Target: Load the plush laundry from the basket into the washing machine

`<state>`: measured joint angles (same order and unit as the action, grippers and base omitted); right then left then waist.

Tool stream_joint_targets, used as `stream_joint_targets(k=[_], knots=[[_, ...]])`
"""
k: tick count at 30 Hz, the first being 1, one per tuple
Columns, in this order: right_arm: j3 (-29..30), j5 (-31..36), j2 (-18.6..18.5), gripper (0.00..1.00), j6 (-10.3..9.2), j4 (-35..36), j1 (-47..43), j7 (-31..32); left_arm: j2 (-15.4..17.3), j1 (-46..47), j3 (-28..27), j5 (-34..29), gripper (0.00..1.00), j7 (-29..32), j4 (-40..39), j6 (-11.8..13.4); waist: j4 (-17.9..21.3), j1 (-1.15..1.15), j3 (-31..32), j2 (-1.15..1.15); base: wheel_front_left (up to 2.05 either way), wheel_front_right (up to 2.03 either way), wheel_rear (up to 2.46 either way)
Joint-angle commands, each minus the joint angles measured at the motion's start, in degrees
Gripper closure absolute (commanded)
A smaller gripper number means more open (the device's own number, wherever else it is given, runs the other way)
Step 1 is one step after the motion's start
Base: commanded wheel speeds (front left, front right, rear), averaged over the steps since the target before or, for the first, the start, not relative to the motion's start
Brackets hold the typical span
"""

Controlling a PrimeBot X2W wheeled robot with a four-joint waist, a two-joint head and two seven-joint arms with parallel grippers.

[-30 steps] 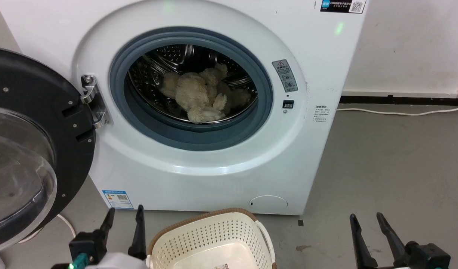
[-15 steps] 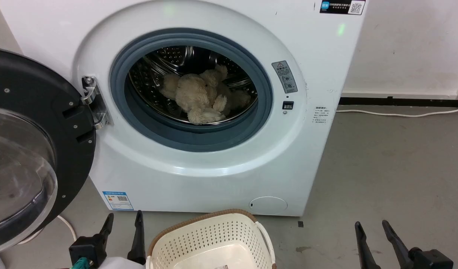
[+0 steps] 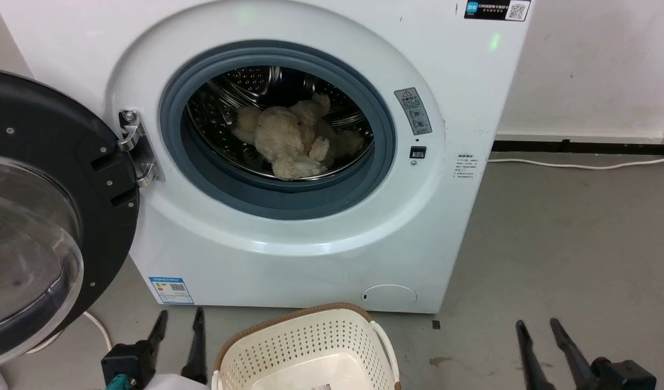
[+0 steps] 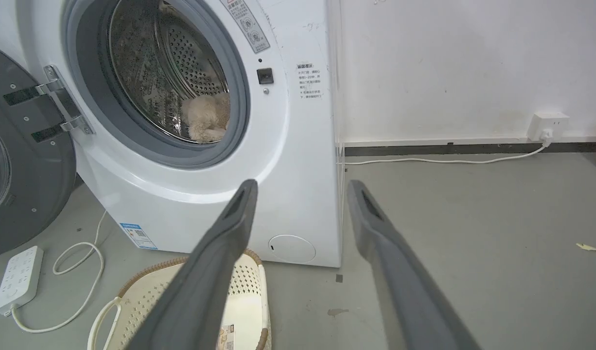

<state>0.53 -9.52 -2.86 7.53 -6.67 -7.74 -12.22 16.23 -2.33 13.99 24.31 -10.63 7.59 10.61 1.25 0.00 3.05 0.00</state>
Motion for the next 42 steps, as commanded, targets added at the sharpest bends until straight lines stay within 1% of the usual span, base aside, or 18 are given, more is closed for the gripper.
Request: stream_joint_targets(k=[1, 5, 42], knots=[[0.0, 0.01, 0.0, 1.0, 0.0, 0.01, 0.02, 0.02, -0.03, 0.0, -0.03, -0.05, 1.0, 0.02, -0.02, -0.02, 0.0, 0.0, -0.01, 0.0, 0.0, 0.0, 0.0], [0.02, 0.04, 0.0, 1.0, 0.0, 0.0, 0.05, 0.07, -0.09, 0.01, -0.07, -0.13, 1.0, 0.07, -0.04, -0.06, -0.01, 0.0, -0.03, 0.0, 0.0, 0.0, 0.0], [-0.14, 2.78, 0.0, 1.0, -0.01, 1.93, 2.27, 3.58, -3.93, 0.68, -4.1, -7.13, 1.0, 3.12, -2.22, -3.11, -0.37, 0.0, -0.9, 0.0, 0.0, 0.0, 0.0]])
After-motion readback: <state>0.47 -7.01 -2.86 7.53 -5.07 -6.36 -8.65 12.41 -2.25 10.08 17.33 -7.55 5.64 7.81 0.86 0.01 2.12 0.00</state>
